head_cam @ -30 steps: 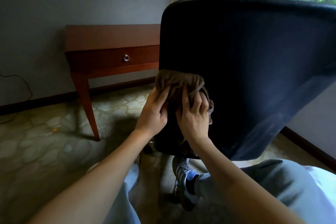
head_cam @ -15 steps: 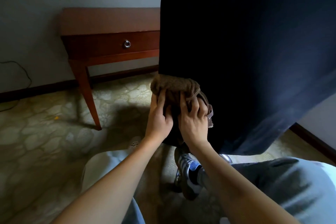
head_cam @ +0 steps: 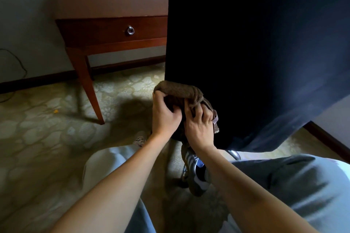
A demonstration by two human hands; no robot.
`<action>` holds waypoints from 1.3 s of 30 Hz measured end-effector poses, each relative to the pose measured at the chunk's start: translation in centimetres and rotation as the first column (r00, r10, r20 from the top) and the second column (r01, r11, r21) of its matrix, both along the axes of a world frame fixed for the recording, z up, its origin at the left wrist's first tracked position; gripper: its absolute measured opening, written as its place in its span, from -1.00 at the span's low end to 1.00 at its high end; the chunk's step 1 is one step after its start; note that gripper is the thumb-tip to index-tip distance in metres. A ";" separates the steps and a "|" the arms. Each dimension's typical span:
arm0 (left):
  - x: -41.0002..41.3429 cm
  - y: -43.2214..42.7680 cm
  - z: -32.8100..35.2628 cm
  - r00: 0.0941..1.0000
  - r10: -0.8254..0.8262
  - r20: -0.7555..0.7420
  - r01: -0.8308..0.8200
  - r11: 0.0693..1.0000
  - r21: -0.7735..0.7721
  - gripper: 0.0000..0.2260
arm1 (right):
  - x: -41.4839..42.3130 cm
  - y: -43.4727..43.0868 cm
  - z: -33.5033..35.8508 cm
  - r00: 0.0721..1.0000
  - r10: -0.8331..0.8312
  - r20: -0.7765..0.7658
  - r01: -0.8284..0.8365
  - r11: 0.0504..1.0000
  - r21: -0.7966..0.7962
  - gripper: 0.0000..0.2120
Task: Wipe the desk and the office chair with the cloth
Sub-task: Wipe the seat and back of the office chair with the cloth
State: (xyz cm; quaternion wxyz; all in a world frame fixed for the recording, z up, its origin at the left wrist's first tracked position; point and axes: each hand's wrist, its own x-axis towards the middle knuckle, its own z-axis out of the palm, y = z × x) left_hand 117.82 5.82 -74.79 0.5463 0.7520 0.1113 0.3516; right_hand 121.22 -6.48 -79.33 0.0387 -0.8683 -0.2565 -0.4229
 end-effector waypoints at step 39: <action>2.6 0.3 -7.1 0.899 0.008 -0.438 -0.179 0.920 -0.350 -0.60 | -1.1 -1.0 -7.8 0.979 0.007 -0.204 -0.040 0.986 -0.160 -0.41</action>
